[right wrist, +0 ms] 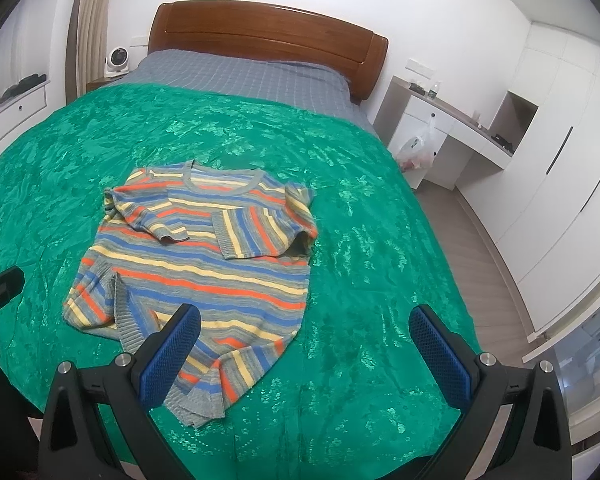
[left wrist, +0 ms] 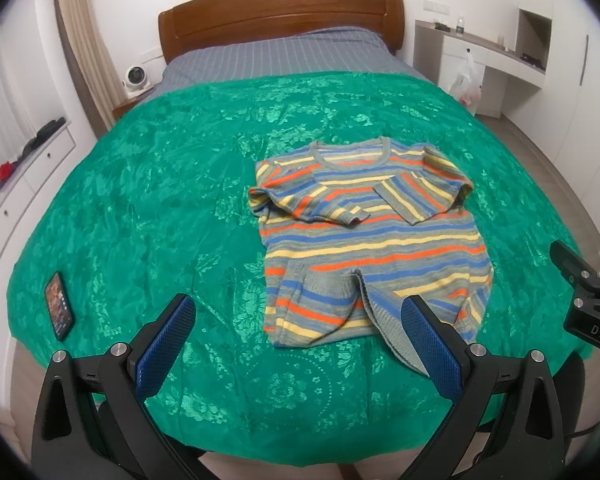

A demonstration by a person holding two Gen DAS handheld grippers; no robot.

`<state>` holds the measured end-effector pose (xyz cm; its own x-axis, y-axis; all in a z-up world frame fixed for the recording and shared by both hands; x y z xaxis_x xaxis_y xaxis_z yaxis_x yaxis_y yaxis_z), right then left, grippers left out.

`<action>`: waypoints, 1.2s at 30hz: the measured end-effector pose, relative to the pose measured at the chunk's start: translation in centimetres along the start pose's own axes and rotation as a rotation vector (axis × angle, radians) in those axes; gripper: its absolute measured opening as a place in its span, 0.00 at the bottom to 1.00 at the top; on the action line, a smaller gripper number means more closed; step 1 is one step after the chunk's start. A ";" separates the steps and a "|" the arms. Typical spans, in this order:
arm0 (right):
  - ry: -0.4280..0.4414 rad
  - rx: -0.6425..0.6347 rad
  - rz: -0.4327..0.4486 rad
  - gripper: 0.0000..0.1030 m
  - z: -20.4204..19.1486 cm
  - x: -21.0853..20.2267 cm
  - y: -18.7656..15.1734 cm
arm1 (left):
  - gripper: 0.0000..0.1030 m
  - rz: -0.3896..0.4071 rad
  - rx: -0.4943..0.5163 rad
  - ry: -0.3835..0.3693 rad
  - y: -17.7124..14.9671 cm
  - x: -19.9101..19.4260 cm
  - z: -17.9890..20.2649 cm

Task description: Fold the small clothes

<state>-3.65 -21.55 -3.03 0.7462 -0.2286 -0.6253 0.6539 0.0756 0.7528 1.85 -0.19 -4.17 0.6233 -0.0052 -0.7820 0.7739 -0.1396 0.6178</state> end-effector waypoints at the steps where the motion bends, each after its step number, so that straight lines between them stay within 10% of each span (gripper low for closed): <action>1: -0.002 -0.001 0.001 1.00 -0.1 -0.1 0.0 | 1.00 0.001 0.000 0.000 0.0 0.0 0.0; 36: 0.013 0.050 0.022 1.00 1.5 -0.4 -0.4 | 1.00 -0.004 -0.049 -0.021 -1.0 1.4 -3.2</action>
<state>-4.45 -22.96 -2.79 0.7619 -0.2145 -0.6111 0.6308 0.0319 0.7753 2.33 3.13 -5.66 0.6181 -0.0258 -0.7857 0.7812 -0.0914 0.6176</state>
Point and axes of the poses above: each gripper's, at about its wrist camera, not at the fingertips, and x roughly the way its jaws point, z to its right, y to its top, the point moved 4 cm from there along x, roughly the way its jaws point, and after that the axes turned 2 degrees about -z, right-handed, at the moved point
